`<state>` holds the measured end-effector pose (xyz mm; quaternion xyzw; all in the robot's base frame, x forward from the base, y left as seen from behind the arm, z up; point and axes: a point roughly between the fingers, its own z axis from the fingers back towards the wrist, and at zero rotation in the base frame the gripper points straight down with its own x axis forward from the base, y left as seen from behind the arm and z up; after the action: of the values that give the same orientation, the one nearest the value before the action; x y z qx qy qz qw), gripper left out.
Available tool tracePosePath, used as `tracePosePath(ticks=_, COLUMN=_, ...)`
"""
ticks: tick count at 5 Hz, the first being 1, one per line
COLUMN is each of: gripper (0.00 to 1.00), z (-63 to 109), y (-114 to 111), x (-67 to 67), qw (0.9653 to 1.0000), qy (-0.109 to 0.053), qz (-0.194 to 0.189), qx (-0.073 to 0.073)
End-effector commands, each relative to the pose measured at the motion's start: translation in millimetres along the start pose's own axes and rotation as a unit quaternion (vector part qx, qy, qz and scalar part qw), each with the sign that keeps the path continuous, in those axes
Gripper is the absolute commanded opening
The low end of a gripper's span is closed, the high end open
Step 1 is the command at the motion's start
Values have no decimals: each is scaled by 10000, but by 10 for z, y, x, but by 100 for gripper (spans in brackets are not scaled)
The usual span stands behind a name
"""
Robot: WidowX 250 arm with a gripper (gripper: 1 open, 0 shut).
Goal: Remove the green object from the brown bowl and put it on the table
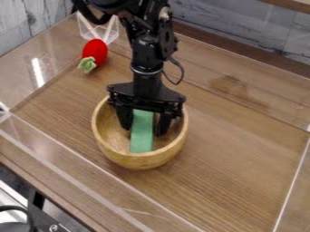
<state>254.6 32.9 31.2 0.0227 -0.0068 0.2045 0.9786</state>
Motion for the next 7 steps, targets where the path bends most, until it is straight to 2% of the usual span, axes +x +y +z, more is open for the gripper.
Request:
tracePosePath(ticks=1, gripper=0, z=228, y=-119, x=80, qw=9995, qy=-306, qz=-82, qx=-66)
tracePosePath(ticks=2, gripper=0, z=501, y=-75, x=104, qw=9980, qy=-579, qz=-218, qx=-151)
tracePosePath(ticks=3, gripper=0, z=769, y=-128, x=91, qw=9949, qy=-827, qz=-513, qx=-272)
tracePosePath(ticks=4, gripper=0, z=936, y=-365, x=-5, qw=9915, qy=-920, qz=-832, qx=-405)
tracePosePath(ticks=5, gripper=0, z=910, y=-653, x=-160, qw=9890, qy=-867, qz=-1091, qx=-505)
tracePosePath(ticks=7, gripper=0, z=514, y=-1079, x=-371, qw=9878, qy=-690, qz=-1269, qx=-575)
